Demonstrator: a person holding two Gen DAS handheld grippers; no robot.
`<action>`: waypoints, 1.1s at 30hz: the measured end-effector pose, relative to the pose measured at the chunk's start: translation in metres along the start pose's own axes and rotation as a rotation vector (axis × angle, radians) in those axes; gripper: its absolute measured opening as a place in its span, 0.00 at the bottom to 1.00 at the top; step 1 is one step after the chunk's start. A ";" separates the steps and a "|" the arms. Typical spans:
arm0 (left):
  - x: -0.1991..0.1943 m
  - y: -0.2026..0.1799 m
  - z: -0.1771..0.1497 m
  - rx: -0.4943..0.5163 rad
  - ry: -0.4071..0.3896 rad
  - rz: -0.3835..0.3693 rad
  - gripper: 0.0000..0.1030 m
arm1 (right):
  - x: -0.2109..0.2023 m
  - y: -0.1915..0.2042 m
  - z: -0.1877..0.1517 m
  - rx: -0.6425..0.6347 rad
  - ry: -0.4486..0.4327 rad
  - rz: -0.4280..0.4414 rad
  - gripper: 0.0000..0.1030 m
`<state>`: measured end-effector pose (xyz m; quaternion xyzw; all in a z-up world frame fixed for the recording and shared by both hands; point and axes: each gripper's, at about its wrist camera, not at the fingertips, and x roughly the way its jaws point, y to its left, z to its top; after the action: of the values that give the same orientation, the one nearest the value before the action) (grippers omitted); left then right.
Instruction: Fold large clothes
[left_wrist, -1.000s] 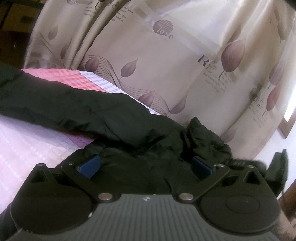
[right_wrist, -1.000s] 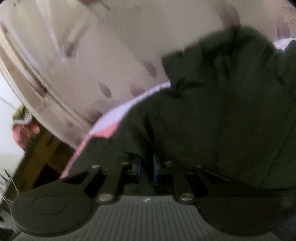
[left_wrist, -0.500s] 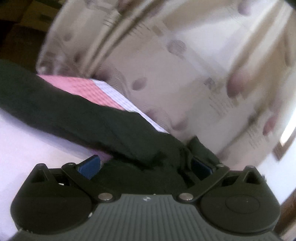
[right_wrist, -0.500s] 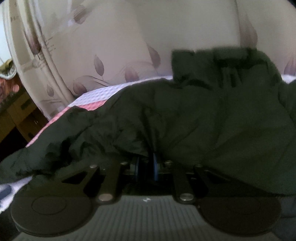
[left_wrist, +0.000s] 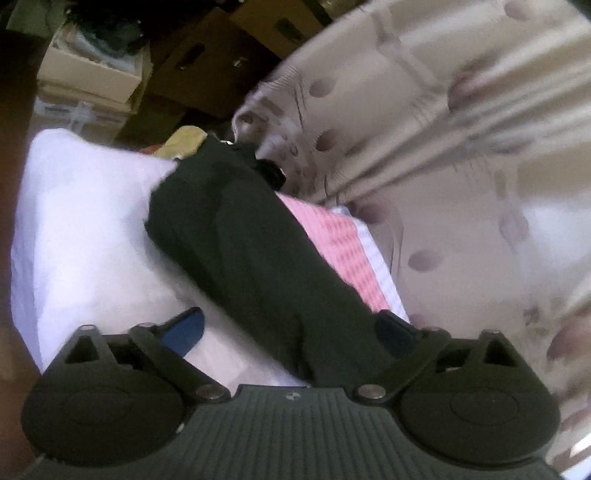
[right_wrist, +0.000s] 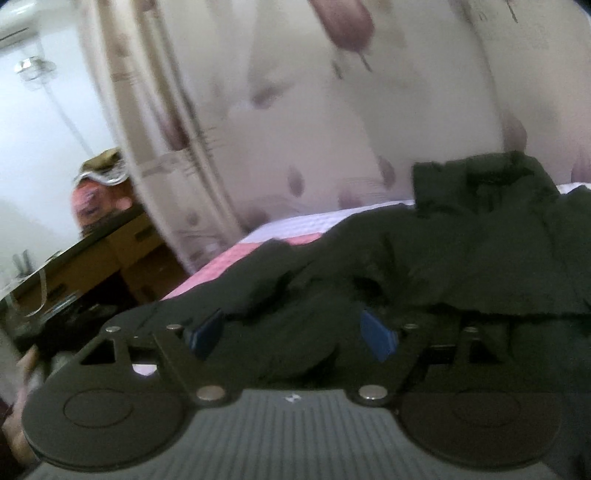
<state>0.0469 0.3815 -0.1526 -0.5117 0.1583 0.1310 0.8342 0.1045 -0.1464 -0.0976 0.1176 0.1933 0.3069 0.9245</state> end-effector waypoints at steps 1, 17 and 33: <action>0.003 0.000 0.005 -0.005 -0.002 0.006 0.92 | -0.009 0.003 -0.004 -0.010 0.006 0.008 0.80; 0.029 -0.146 0.024 0.279 -0.114 0.004 0.04 | -0.136 -0.055 -0.036 0.281 -0.182 -0.103 0.81; 0.030 -0.390 -0.287 0.888 0.148 -0.513 0.04 | -0.202 -0.130 -0.048 0.441 -0.339 -0.205 0.83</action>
<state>0.1851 -0.0459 0.0299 -0.1385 0.1265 -0.1939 0.9629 0.0026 -0.3675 -0.1271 0.3450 0.1093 0.1383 0.9219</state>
